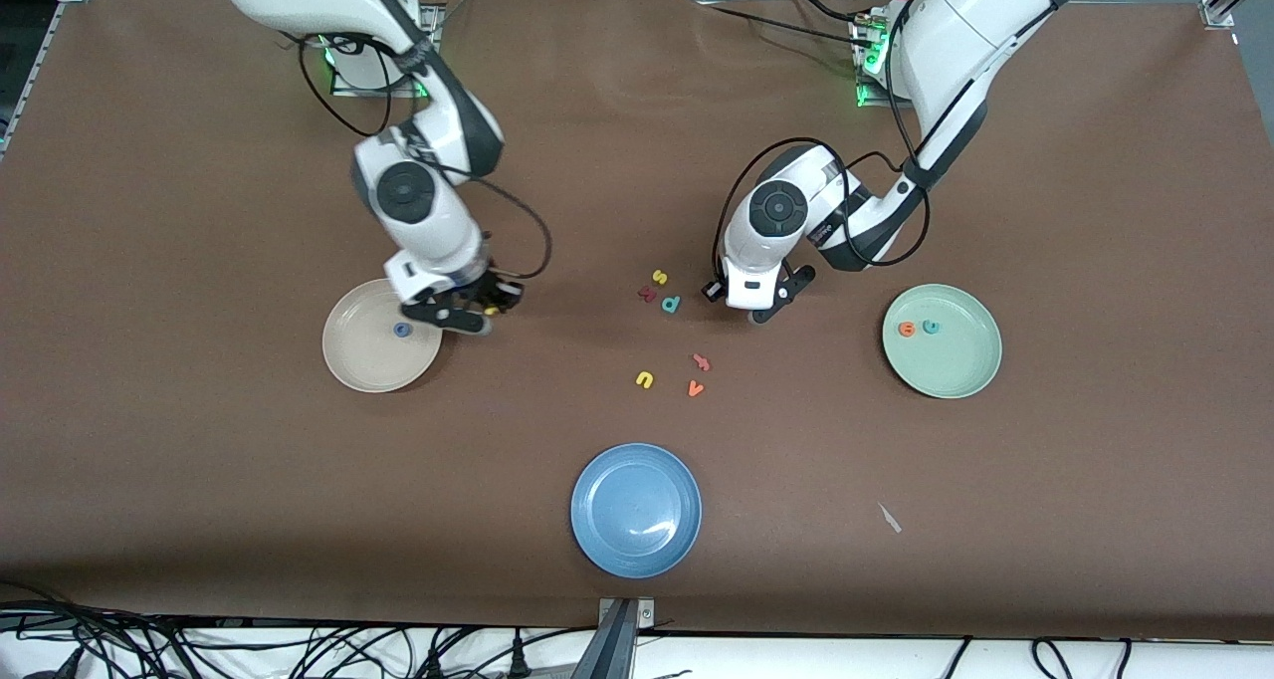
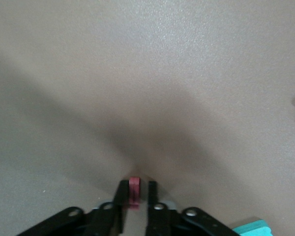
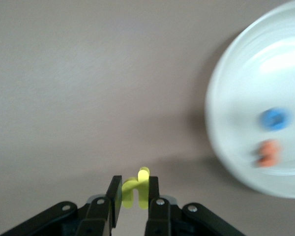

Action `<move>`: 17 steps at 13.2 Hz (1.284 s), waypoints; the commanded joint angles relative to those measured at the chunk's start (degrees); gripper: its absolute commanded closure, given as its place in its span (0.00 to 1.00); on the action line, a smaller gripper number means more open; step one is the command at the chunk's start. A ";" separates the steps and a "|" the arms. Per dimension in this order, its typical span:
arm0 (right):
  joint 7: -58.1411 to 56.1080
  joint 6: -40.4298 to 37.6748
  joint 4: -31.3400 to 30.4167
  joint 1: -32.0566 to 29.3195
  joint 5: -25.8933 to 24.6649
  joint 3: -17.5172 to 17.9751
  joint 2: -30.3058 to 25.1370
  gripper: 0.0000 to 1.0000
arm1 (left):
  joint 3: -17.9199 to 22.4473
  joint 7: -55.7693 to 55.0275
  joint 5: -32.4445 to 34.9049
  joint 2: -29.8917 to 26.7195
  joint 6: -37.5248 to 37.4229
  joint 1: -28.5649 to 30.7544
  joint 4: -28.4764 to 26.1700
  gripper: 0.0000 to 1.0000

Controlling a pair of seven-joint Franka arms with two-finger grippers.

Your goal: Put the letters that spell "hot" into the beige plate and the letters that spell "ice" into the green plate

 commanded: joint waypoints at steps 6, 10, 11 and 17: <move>-22.54 -3.65 -0.64 -13.31 0.44 0.98 -3.61 0.00 | -0.57 6.65 2.05 -4.28 -5.58 5.17 1.30 1.00; -19.91 -17.48 6.71 -13.22 1.59 0.98 -7.73 0.00 | -11.01 25.08 -0.24 -8.07 -16.48 23.59 1.39 1.00; -19.73 -24.33 11.36 -13.22 1.50 0.98 -8.52 0.00 | -14.00 30.53 -0.16 -8.16 -19.64 29.04 1.39 1.00; -21.30 -45.57 25.38 -12.96 4.46 -2.61 -13.35 0.00 | -15.96 56.40 9.66 -5.45 -24.25 46.39 0.42 1.00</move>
